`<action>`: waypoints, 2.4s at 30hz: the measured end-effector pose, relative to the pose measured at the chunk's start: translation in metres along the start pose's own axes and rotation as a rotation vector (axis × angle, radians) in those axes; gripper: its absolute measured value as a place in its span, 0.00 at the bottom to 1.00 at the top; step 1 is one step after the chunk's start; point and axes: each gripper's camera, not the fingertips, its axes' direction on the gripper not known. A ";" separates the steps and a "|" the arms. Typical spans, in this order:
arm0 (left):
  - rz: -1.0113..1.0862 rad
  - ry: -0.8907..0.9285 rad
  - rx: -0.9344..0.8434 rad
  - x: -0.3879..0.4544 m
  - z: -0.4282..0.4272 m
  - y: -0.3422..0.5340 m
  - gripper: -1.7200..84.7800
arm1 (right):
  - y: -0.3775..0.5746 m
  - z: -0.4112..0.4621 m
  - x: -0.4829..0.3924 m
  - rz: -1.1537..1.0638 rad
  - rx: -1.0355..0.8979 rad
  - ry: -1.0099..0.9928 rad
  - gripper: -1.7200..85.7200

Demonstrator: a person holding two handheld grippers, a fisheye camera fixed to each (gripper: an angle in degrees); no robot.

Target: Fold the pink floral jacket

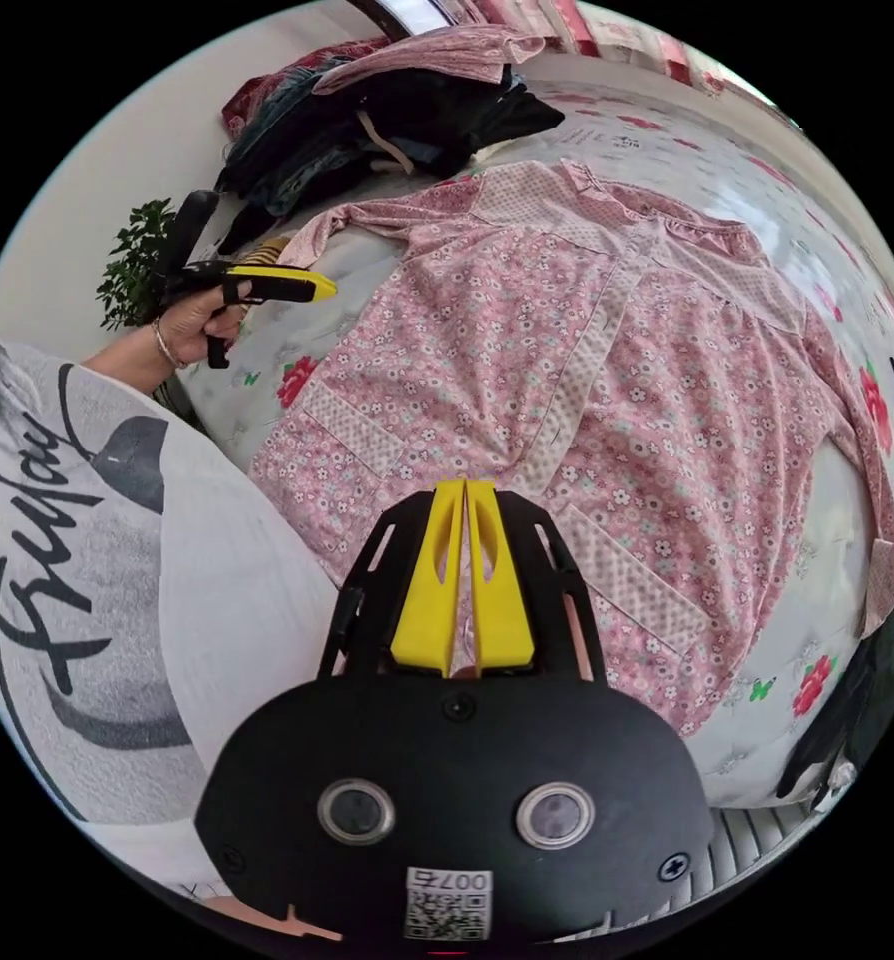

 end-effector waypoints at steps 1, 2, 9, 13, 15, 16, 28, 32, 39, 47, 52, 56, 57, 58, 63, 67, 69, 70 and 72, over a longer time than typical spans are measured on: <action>0.016 0.020 -0.031 0.015 0.006 0.014 0.09 | 0.010 0.007 -0.010 -0.040 -0.028 0.004 0.02; 0.028 0.022 -0.056 0.023 0.011 0.021 0.09 | 0.015 0.012 -0.015 -0.056 -0.050 0.003 0.02; -0.160 0.074 -0.140 0.033 0.053 0.076 0.03 | 0.061 0.052 -0.045 -0.051 -0.111 0.043 0.02; -0.404 -0.155 0.169 -0.006 -0.009 0.092 0.07 | 0.057 0.054 -0.040 -0.001 -0.145 -0.008 0.02; -0.464 -0.263 0.273 -0.021 -0.036 0.094 0.11 | 0.056 0.055 -0.039 0.004 -0.165 -0.025 0.02; -0.480 -0.323 0.304 -0.030 -0.048 0.090 0.13 | 0.056 0.056 -0.042 -0.013 -0.176 -0.022 0.02; -0.469 -0.445 0.008 -0.114 -0.030 0.027 0.02 | 0.076 0.052 -0.085 -0.106 -0.227 0.130 0.02; -0.364 -0.083 0.303 -0.111 -0.105 0.041 0.01 | 0.085 0.014 -0.087 -0.033 -0.058 0.148 0.02; -0.053 0.275 0.664 -0.045 -0.230 0.064 0.01 | 0.057 -0.060 -0.080 0.028 0.269 0.036 0.07; 0.177 0.434 0.536 0.052 -0.208 0.041 0.01 | -0.013 -0.135 -0.137 -0.201 0.492 -0.109 0.15; 0.327 0.520 0.462 0.112 -0.195 0.027 0.02 | -0.042 -0.136 -0.161 -0.223 0.453 -0.058 0.16; 0.354 0.401 0.495 0.122 -0.200 0.029 0.05 | -0.035 -0.170 -0.127 -0.126 0.533 0.021 0.11; 0.343 0.343 0.508 0.119 -0.199 0.031 0.07 | -0.024 -0.188 -0.106 -0.089 0.580 0.037 0.11; 0.316 0.279 0.507 0.112 -0.194 0.033 0.07 | -0.010 -0.205 -0.079 -0.017 0.620 0.052 0.10; 0.162 0.172 0.320 0.067 -0.125 0.027 0.10 | 0.066 -0.197 0.058 0.438 0.564 -0.049 0.08; 0.060 0.142 0.171 0.042 -0.054 0.018 0.10 | 0.153 -0.097 0.144 0.869 0.370 -0.377 0.04; 0.028 0.140 0.112 0.036 -0.028 0.009 0.10 | 0.181 -0.066 0.155 0.969 0.358 -0.513 0.03; 0.020 0.133 0.087 0.033 -0.014 0.001 0.10 | 0.192 -0.059 0.156 1.011 0.397 -0.565 0.03; 0.004 0.100 0.050 0.028 0.003 -0.012 0.10 | 0.196 -0.063 0.154 1.014 0.461 -0.595 0.02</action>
